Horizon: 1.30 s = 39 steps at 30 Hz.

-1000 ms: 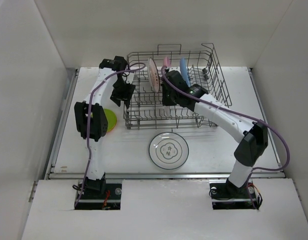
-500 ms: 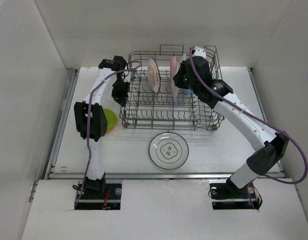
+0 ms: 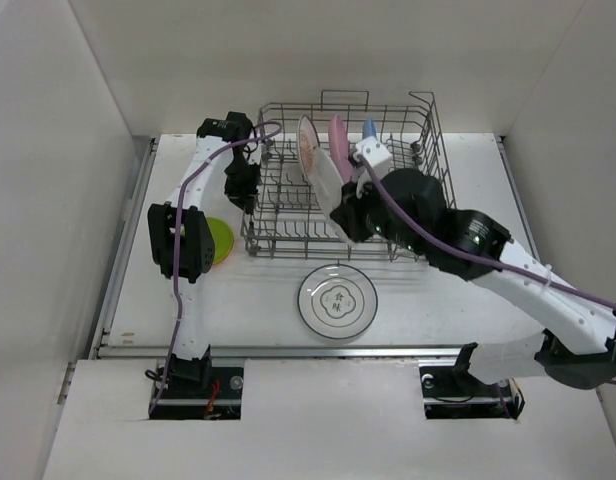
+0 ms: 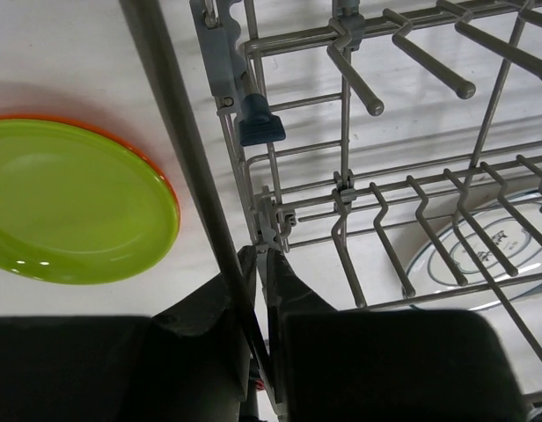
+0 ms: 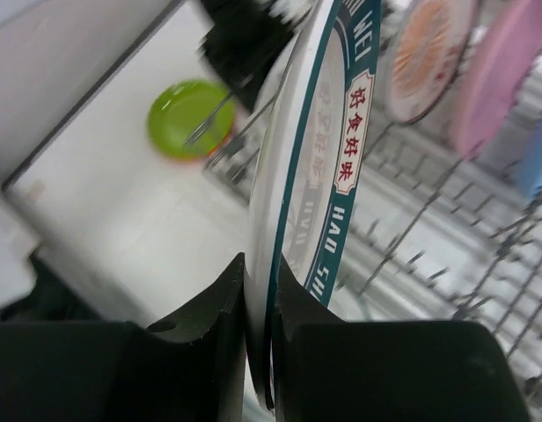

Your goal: Unload the plates from the dish rack

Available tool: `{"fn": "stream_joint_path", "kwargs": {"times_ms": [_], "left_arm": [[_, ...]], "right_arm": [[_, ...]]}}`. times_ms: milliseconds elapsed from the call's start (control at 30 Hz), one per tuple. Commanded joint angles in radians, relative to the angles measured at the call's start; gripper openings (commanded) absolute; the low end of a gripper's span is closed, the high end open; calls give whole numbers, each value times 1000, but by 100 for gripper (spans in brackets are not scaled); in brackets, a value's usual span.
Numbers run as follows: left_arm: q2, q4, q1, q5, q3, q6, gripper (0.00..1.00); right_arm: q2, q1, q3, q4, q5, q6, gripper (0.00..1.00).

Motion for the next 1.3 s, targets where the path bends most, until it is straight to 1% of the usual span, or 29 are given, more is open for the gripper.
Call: {"fn": "stream_joint_path", "kwargs": {"times_ms": [0, 33, 67, 100, 133, 167, 233, 267, 300, 333, 367, 400, 467, 533, 567, 600, 633, 667, 700, 767, 800, 833, 933, 1133, 1200, 1267], "left_arm": [[-40, -20, -28, 147, 36, 3, 0], [-40, -11, -19, 159, 36, -7, 0], [-40, -2, -19, 170, 36, -22, 0], [-49, -2, -10, 182, 36, -22, 0], [-49, -2, -10, 211, 25, -34, 0], [-49, 7, -1, 231, 25, -34, 0], [-49, 20, 9, 294, 4, -45, 0], [-60, 20, 9, 304, -7, -45, 0], [-60, 30, 9, 304, -7, -54, 0], [-60, 30, 9, 304, -7, -54, 0], [-60, 30, 9, 285, -7, -54, 0], [-60, 30, 9, 273, -7, -54, 0], [-60, 30, 9, 250, 11, -54, 0], [-60, 40, 9, 250, 11, -54, 0], [-60, 40, 9, 250, 11, -54, 0], [-60, 49, 9, 250, 11, -54, 0], [-60, 49, 9, 250, 11, -54, 0], [-60, 49, 9, 250, 11, -54, 0], [-60, 49, 9, 250, 11, -54, 0], [-60, 49, 9, 250, 11, -54, 0], [-60, 49, 9, 250, 11, -45, 0], [-60, 49, 9, 250, 11, -45, 0], [-51, 49, 9, 250, 11, -36, 0], [-40, 40, 9, 241, 11, -17, 0], [-40, 40, 9, 241, 11, -17, 0], [-40, 40, 9, 241, 11, -17, 0]], "right_arm": [[-46, 99, -56, -134, 31, 44, 0], [-60, 162, -82, -171, 41, 89, 0], [-69, 191, -139, -186, 58, 132, 0], [-69, 220, -162, -206, 78, 216, 0], [-60, 245, -177, -232, 103, 261, 0], [-46, 283, -177, -303, 152, 299, 0], [30, 308, -177, -381, 181, 386, 0], [64, 317, -159, -468, 225, 417, 0], [134, 330, -135, -514, 258, 451, 0], [165, 330, -125, -554, 285, 513, 0], [193, 330, -125, -600, 305, 531, 0], [237, 340, -116, -601, 333, 542, 0], [273, 350, -116, -601, 344, 554, 0], [326, 360, -116, -570, 344, 554, 5], [348, 360, -107, -570, 344, 565, 10], [389, 360, -90, -570, 344, 565, 29], [390, 360, -79, -570, 344, 574, 38], [426, 360, -67, -570, 344, 574, 47], [443, 360, -53, -570, 344, 574, 51], [478, 369, -15, -570, 333, 562, 66], [479, 370, -15, -570, 333, 549, 69], [489, 370, -4, -570, 333, 549, 70], [489, 370, -13, -570, 322, 549, 71], [480, 370, -85, -561, 293, 549, 69], [480, 370, -104, -529, 278, 549, 72], [471, 370, -115, -520, 278, 549, 72]]}}
